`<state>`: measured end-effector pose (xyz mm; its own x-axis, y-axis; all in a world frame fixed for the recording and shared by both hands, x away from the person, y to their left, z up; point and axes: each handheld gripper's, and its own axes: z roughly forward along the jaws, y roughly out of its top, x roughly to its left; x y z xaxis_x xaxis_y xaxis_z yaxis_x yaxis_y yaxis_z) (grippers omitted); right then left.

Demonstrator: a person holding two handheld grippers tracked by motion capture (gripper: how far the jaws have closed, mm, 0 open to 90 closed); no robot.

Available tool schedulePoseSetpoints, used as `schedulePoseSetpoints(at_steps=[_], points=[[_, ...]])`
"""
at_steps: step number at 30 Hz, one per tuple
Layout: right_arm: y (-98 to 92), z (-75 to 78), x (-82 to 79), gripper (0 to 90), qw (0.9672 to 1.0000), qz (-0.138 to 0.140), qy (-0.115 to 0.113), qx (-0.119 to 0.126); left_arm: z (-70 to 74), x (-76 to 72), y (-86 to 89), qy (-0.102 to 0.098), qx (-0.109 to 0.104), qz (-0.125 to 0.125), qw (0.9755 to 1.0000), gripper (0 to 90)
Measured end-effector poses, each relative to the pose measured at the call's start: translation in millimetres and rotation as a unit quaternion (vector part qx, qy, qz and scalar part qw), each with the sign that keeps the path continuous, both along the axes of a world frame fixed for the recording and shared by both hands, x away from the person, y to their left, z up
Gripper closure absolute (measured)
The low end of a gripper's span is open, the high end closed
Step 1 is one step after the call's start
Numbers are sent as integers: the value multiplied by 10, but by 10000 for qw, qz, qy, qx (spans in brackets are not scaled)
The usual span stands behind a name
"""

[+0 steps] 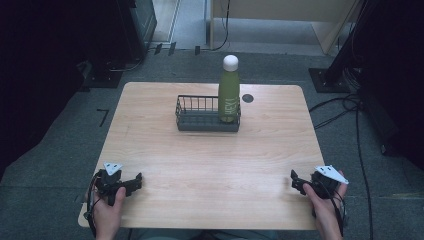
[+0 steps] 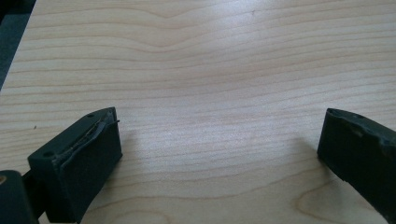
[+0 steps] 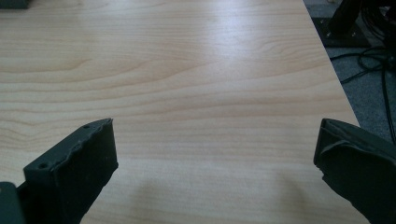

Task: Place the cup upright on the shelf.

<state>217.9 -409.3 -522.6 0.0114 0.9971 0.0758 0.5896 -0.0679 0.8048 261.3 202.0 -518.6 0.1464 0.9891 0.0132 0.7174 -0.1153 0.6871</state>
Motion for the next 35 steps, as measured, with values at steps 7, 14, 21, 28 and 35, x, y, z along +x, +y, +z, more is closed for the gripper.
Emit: schedulePoseSetpoints(at_steps=[7, 14, 21, 28, 35], points=[[33, -27, -70, 0, 9985, 227, 399, -311, 0, 0, 0, 0, 2, -1, 10000, 0], [-24, -51, -90, 0, 9971, 35, 725, -235, 0, -1, 0, 0, 2, -1, 10000, 0], [-75, -51, -115, 0, 9966, 287, 726, -269, 0, 0, 0, 0, 2, -1, 10000, 0], [-74, -51, -115, 0, 9966, 285, 722, -265, 0, 0, 0, 0, 2, -1, 10000, 0], [-74, -51, -114, 0, 9966, 285, 722, -266, 0, 0, 0, 0, 1, 0, 10000, 0]])
